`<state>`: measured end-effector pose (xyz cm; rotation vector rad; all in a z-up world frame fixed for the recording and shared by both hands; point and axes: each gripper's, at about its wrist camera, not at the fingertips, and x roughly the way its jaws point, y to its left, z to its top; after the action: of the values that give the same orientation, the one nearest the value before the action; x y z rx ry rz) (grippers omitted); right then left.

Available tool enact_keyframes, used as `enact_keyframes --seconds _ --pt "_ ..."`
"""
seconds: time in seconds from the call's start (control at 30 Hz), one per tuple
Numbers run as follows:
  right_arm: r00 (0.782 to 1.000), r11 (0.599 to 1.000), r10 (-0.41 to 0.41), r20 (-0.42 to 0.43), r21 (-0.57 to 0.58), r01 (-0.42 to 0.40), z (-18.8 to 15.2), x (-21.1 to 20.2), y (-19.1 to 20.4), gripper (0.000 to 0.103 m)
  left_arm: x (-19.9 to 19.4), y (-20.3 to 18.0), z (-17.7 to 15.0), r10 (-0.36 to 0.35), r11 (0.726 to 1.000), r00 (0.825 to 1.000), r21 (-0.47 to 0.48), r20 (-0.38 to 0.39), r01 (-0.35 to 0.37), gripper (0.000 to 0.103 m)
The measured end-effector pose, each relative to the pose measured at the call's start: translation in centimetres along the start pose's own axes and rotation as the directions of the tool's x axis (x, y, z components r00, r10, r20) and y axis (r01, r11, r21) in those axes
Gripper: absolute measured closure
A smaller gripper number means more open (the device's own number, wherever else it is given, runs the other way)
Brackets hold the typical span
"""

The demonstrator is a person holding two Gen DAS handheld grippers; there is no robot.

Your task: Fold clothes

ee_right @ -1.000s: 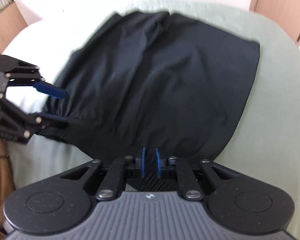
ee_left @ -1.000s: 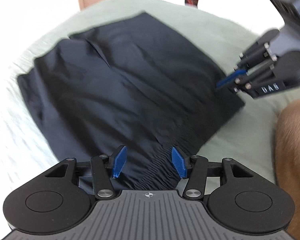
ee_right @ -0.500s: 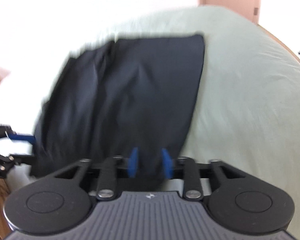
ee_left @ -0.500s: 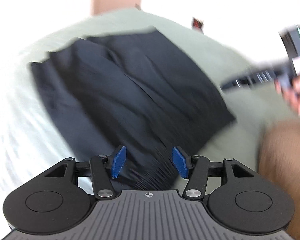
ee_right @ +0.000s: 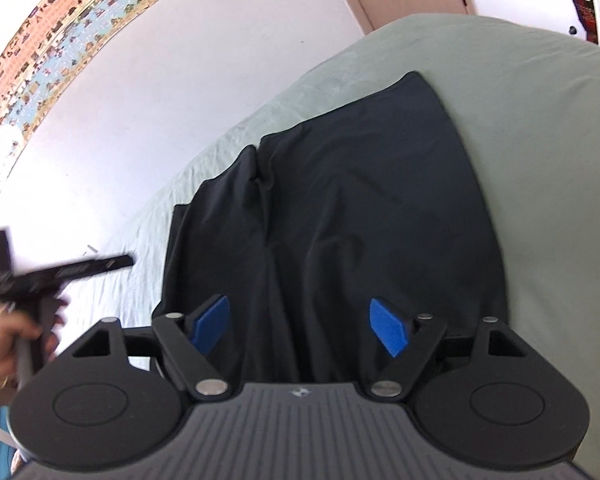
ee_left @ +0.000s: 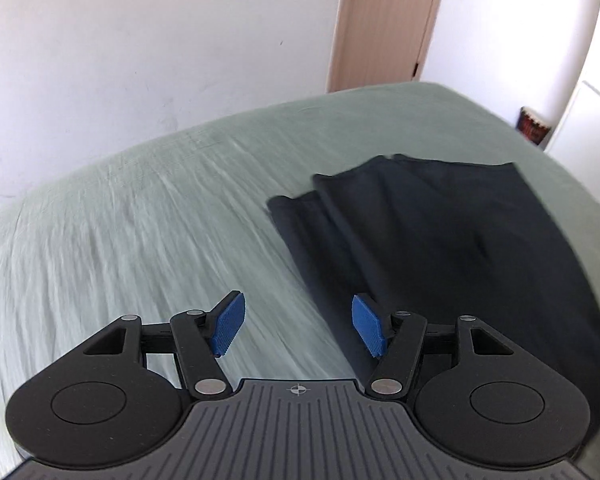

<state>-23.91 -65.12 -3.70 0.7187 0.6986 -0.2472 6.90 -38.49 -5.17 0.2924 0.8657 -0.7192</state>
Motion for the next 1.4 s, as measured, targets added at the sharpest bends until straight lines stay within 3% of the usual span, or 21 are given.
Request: enact_keyframes --seconds 0.23,0.37,0.4,0.53,0.67,1.03,1.13,1.2,1.27,1.33,1.4 --pt "0.997 0.998 0.068 0.036 0.006 -0.068 -0.8 1.7 -0.5 0.023 4.3 0.1 2.6 -0.058 0.998 0.998 -0.007 -0.02 0.057 0.047" --pt "0.999 0.999 0.051 0.003 0.017 -0.051 -0.1 3.1 -0.5 0.023 6.0 -0.2 3.0 -0.013 0.999 0.998 0.032 -0.069 0.015 0.067" --pt "1.0 0.999 0.026 -0.002 0.019 -0.026 0.3 3.3 -0.3 0.023 6.3 -0.4 3.0 0.002 0.999 0.997 0.041 -0.08 0.001 0.076" --pt "0.998 0.998 -0.063 -0.014 0.018 0.063 2.2 4.0 1.0 0.023 6.9 -0.9 2.9 0.041 0.998 0.995 0.047 -0.091 -0.037 0.089" --pt "1.0 1.0 -0.016 -0.007 0.0 0.016 3.3 4.1 3.2 0.023 6.5 -1.2 3.0 0.042 0.998 0.996 0.058 -0.079 -0.037 0.101" --pt "1.0 1.0 -0.018 -0.026 -0.023 0.017 2.3 3.9 5.5 0.023 1.9 1.5 1.7 0.043 0.999 0.999 -0.005 -0.032 -0.043 0.102" --pt "0.999 0.999 -0.023 -0.044 -0.039 0.021 1.7 4.3 5.8 0.023 0.9 2.6 0.6 0.101 0.995 0.995 0.003 -0.022 -0.101 0.102" --pt "0.998 0.999 -0.028 -0.05 -0.046 0.026 1.7 4.7 6.0 0.023 0.9 3.5 0.1 0.078 0.997 0.997 -0.023 -0.029 -0.079 0.101" --pt "0.998 0.998 -0.033 -0.056 -0.046 0.03 1.6 5.0 5.9 0.023 0.8 4.4 -0.1 0.027 0.998 0.999 -0.056 -0.027 -0.028 0.096" --pt "0.998 0.999 -0.035 -0.058 -0.037 0.033 1.6 5.0 5.7 0.023 0.7 4.5 0.2 -0.036 0.997 0.999 -0.072 -0.006 0.035 0.069" --pt "0.998 0.999 -0.035 -0.061 -0.031 0.033 1.6 5.1 5.7 0.023 0.9 4.0 0.9 -0.034 0.998 0.999 -0.055 0.011 0.035 0.06"
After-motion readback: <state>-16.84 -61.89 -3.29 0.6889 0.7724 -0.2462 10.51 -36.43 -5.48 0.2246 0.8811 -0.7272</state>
